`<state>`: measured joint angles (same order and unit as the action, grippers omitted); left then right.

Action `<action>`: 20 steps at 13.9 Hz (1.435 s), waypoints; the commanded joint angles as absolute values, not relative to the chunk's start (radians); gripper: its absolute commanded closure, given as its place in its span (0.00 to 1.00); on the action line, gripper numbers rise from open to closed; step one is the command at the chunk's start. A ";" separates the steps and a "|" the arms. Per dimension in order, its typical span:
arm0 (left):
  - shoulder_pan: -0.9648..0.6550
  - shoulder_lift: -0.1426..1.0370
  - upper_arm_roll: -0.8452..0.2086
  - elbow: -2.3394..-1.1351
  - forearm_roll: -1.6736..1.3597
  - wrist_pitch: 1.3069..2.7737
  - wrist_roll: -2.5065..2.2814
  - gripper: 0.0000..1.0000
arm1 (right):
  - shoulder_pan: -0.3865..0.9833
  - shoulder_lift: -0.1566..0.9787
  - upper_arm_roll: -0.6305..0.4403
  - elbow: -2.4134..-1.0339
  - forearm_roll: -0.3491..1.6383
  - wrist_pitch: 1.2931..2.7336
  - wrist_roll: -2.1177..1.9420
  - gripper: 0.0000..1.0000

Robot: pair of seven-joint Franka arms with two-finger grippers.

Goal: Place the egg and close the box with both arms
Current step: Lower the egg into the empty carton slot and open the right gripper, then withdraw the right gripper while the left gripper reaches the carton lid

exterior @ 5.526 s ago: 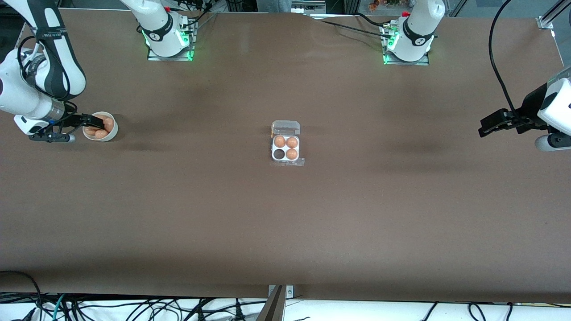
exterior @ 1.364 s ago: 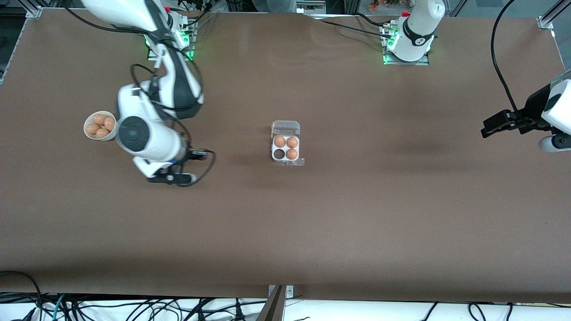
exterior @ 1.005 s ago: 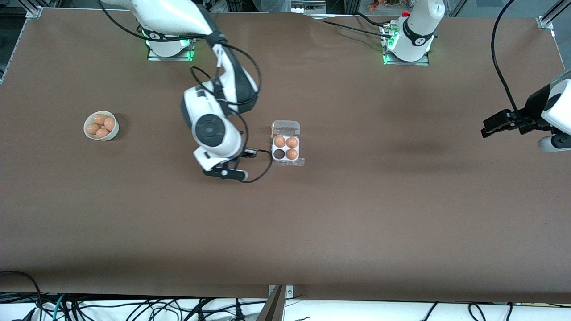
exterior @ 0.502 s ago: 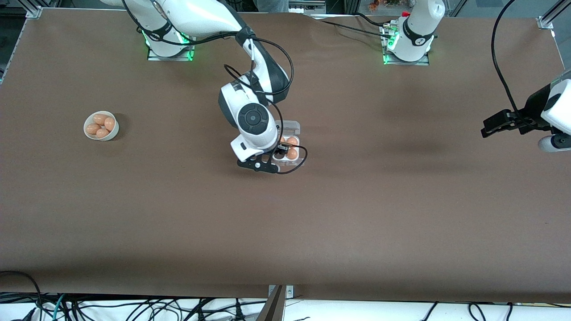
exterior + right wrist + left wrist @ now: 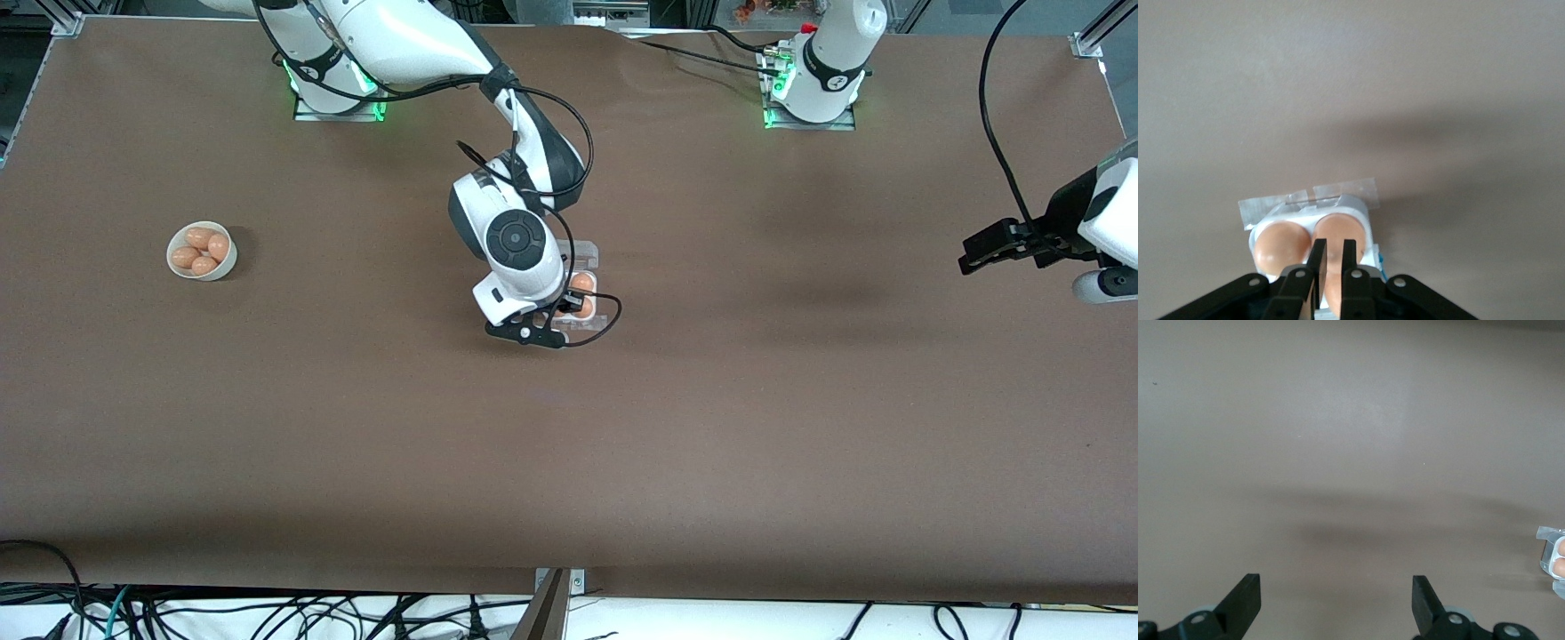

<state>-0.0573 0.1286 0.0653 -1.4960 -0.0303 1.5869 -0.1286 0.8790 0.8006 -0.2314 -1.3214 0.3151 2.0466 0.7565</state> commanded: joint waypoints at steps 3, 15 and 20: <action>-0.072 0.132 0.061 -1.486 -0.012 1.572 -0.118 0.00 | 0.854 0.805 -0.221 -1.289 0.328 2.028 0.773 0.81; -0.109 0.210 -0.199 -1.494 -0.155 1.500 -0.455 0.59 | 0.746 0.718 -0.457 -1.293 0.322 1.818 0.574 0.00; -0.130 0.310 -0.343 -1.494 -0.195 1.486 -0.681 0.91 | 0.623 0.539 -0.451 -1.406 0.295 1.775 0.442 0.00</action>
